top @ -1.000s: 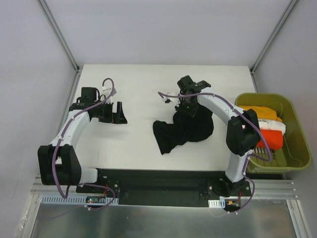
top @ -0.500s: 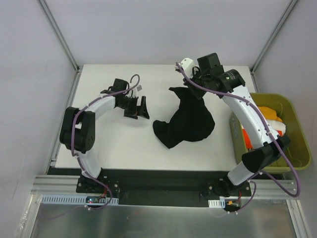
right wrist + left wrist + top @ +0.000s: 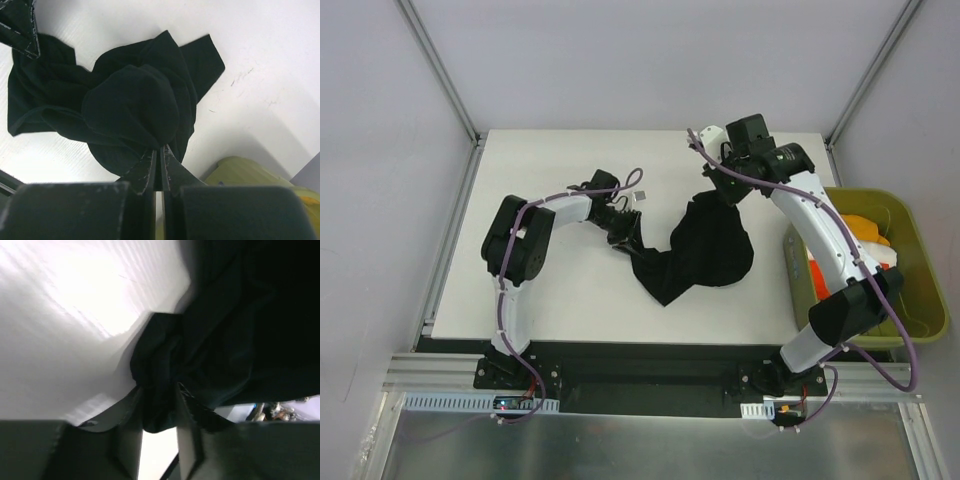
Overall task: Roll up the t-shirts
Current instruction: Flatten out the T-shirt at the center of the board.
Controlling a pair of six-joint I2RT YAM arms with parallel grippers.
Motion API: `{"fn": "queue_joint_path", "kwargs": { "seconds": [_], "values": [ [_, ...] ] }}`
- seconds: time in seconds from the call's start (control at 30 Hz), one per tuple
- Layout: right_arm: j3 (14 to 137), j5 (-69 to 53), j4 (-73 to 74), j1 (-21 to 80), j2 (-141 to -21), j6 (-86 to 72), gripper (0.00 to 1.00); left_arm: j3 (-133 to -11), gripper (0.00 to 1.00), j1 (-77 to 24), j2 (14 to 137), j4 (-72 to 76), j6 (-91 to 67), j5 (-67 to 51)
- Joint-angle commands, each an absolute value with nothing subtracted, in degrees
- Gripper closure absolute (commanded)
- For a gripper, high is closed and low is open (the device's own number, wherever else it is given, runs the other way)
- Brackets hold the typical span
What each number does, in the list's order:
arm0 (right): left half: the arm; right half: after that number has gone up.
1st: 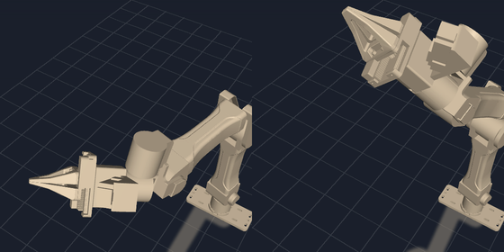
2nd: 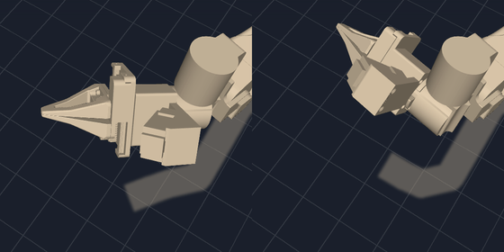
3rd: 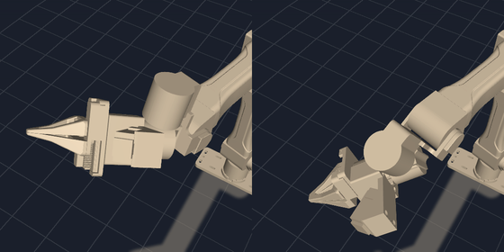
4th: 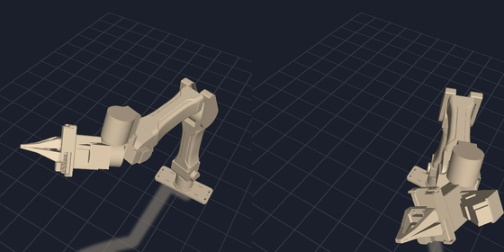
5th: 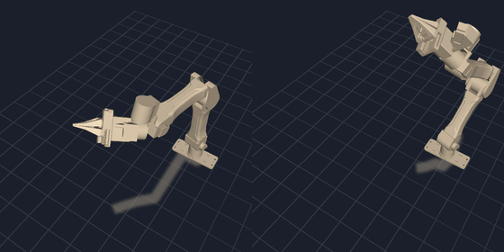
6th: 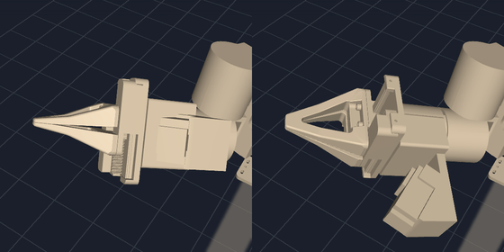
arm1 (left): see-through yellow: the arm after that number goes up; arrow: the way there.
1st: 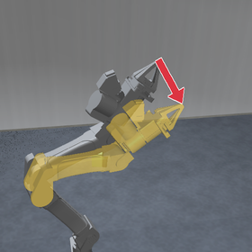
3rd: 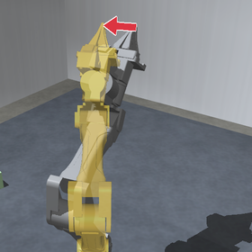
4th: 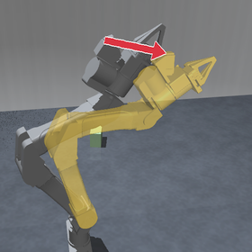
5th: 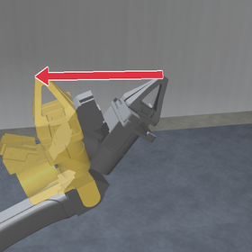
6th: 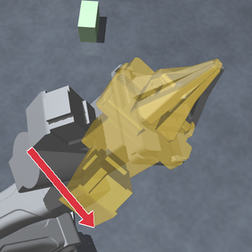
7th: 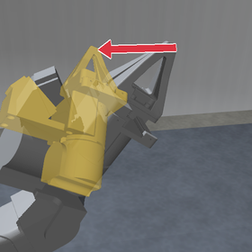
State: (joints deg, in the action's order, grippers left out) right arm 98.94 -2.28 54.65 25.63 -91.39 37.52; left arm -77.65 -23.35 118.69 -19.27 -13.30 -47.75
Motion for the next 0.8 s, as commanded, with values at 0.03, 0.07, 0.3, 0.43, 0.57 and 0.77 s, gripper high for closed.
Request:
{"fn": "queue_joint_path", "kwargs": {
  "seconds": [0.03, 0.07, 0.3, 0.43, 0.57, 0.77],
  "values": [
    [101.50, -0.44, 53.35, 24.35, -92.02, 35.33, 0.99, -80.85, 0.89, -23.03, 117.52, -20.21, -11.78, -53.43],
    [102.38, -0.44, 53.26, 24.17, -92.63, 35.33, 0.99, -81.56, 1.00, -22.42, 116.81, -21.26, -11.43, -53.44],
    [121.77, 8.43, 47.04, 20.57, -96.33, 31.82, 0.99, -98.65, 1.00, -10.12, 103.02, -27.32, -7.39, -51.86],
    [124.28, 11.07, 38.17, 18.28, -94.40, 30.85, 0.99, -110.89, 1.00, -3.27, 98.27, -29.00, -6.77, -50.63],
    [121.38, 12.21, 27.36, 18.46, -88.87, 31.90, 0.99, -121.45, 1.00, -1.41, 97.82, -30.85, -7.82, -50.80],
    [121.20, 12.75, 27.50, 18.54, -84.48, 29.62, 0.99, -120.51, 1.00, -1.23, 92.73, -30.94, -9.40, -52.91]
  ]
}}
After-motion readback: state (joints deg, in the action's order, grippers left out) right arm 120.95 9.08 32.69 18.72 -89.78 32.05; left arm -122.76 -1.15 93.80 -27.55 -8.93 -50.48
